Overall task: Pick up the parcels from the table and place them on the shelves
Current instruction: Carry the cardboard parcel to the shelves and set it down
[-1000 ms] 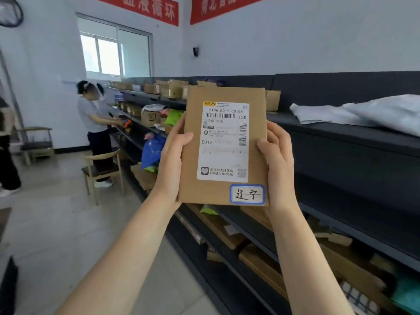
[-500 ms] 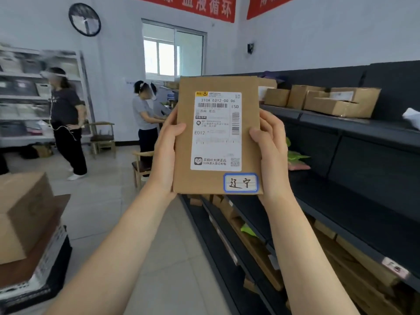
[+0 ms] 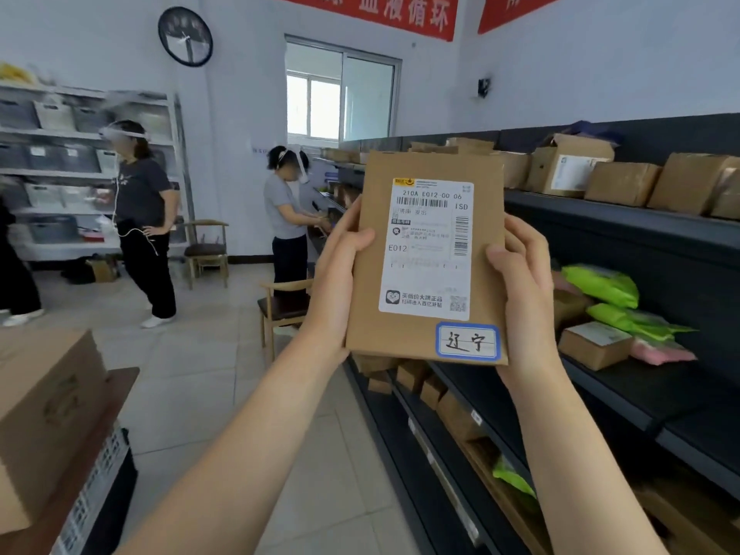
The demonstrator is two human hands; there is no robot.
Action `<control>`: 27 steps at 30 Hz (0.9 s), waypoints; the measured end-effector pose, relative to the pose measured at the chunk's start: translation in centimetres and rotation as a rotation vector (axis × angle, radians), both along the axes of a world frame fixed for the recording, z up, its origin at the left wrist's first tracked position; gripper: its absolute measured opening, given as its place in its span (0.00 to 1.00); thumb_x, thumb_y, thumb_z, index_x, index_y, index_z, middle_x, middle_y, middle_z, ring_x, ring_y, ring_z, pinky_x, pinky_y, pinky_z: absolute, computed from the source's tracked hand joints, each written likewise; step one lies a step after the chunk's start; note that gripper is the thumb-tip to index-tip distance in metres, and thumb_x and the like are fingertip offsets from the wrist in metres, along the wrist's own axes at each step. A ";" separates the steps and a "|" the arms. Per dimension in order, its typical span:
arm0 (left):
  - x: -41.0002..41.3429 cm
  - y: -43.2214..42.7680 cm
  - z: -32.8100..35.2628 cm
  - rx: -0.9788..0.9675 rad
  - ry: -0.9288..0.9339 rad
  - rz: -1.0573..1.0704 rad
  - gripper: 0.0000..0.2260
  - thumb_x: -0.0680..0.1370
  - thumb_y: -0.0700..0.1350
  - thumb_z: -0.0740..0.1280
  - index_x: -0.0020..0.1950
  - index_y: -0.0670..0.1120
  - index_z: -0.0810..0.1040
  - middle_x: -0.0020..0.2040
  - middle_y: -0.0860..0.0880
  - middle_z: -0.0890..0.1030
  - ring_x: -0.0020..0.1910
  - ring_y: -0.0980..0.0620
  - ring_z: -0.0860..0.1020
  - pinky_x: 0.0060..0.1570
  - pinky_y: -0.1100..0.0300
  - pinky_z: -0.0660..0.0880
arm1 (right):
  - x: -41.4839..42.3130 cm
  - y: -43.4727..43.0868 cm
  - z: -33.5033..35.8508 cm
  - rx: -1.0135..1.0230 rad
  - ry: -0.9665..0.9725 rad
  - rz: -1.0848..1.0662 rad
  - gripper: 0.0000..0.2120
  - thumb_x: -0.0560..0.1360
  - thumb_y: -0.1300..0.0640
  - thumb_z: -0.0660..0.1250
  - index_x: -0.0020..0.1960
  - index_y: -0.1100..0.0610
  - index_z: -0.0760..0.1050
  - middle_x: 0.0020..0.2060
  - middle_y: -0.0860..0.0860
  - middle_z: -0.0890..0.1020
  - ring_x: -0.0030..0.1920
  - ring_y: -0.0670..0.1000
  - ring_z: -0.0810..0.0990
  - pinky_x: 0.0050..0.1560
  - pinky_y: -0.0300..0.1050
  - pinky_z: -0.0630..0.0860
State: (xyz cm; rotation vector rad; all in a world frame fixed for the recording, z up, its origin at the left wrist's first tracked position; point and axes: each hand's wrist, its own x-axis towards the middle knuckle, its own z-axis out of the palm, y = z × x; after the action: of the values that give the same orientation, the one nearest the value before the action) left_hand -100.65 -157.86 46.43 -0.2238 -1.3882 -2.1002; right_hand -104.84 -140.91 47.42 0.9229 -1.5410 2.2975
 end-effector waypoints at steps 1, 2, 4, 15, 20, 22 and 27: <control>-1.3 -1.9 0.0 -0.012 -0.008 0.004 0.25 0.76 0.49 0.64 0.75 0.55 0.71 0.64 0.46 0.83 0.61 0.44 0.82 0.58 0.47 0.78 | -1.2 -1.8 -0.2 -0.010 -0.015 -0.004 0.18 0.67 0.49 0.67 0.57 0.41 0.75 0.60 0.45 0.82 0.58 0.48 0.83 0.48 0.40 0.79; -2.6 -3.7 -0.1 -0.022 -0.014 0.011 0.25 0.76 0.49 0.64 0.75 0.55 0.71 0.63 0.46 0.84 0.60 0.44 0.82 0.57 0.47 0.78 | -2.6 -3.6 -0.4 -0.018 -0.030 -0.008 0.19 0.66 0.48 0.67 0.58 0.41 0.75 0.60 0.46 0.82 0.58 0.48 0.83 0.48 0.41 0.78; -5.4 -7.4 -0.2 -0.040 -0.031 0.018 0.26 0.76 0.49 0.64 0.74 0.55 0.71 0.62 0.47 0.85 0.59 0.45 0.83 0.56 0.47 0.78 | -5.1 -7.2 -0.8 -0.033 -0.055 -0.014 0.20 0.66 0.48 0.67 0.58 0.42 0.76 0.60 0.47 0.83 0.60 0.51 0.82 0.50 0.44 0.78; -23.2 -20.6 -4.3 -0.039 -0.131 0.033 0.21 0.72 0.52 0.68 0.65 0.58 0.77 0.60 0.48 0.85 0.56 0.48 0.84 0.49 0.52 0.80 | -22.2 -20.3 -4.7 -0.048 -0.149 -0.075 0.16 0.73 0.57 0.65 0.59 0.45 0.75 0.63 0.52 0.81 0.65 0.56 0.78 0.66 0.62 0.74; -31.7 -23.6 -8.8 0.024 -0.209 0.038 0.21 0.70 0.54 0.69 0.63 0.59 0.79 0.55 0.51 0.87 0.51 0.52 0.86 0.40 0.59 0.82 | -31.1 -23.1 -8.1 0.000 -0.206 -0.055 0.18 0.73 0.55 0.65 0.63 0.48 0.76 0.62 0.50 0.81 0.65 0.54 0.78 0.64 0.56 0.75; -35.2 -24.5 -10.4 0.033 -0.268 0.041 0.22 0.70 0.54 0.69 0.65 0.59 0.78 0.57 0.50 0.87 0.54 0.49 0.86 0.42 0.56 0.82 | -34.8 -24.0 -9.6 0.019 -0.248 -0.049 0.18 0.72 0.55 0.66 0.62 0.47 0.76 0.61 0.48 0.82 0.64 0.52 0.79 0.60 0.51 0.77; -43.2 -26.1 -13.2 0.039 -0.368 0.038 0.25 0.69 0.55 0.69 0.67 0.57 0.77 0.60 0.47 0.85 0.58 0.43 0.83 0.57 0.43 0.78 | -42.5 -25.7 -12.6 0.043 -0.328 -0.074 0.17 0.72 0.55 0.65 0.61 0.46 0.76 0.60 0.47 0.82 0.62 0.50 0.80 0.56 0.47 0.78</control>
State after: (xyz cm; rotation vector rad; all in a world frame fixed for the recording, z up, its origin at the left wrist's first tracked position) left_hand -143.81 -183.97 33.21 0.2156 -1.5396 -2.2102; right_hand -147.36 -166.64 34.82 0.5037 -1.7216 2.4634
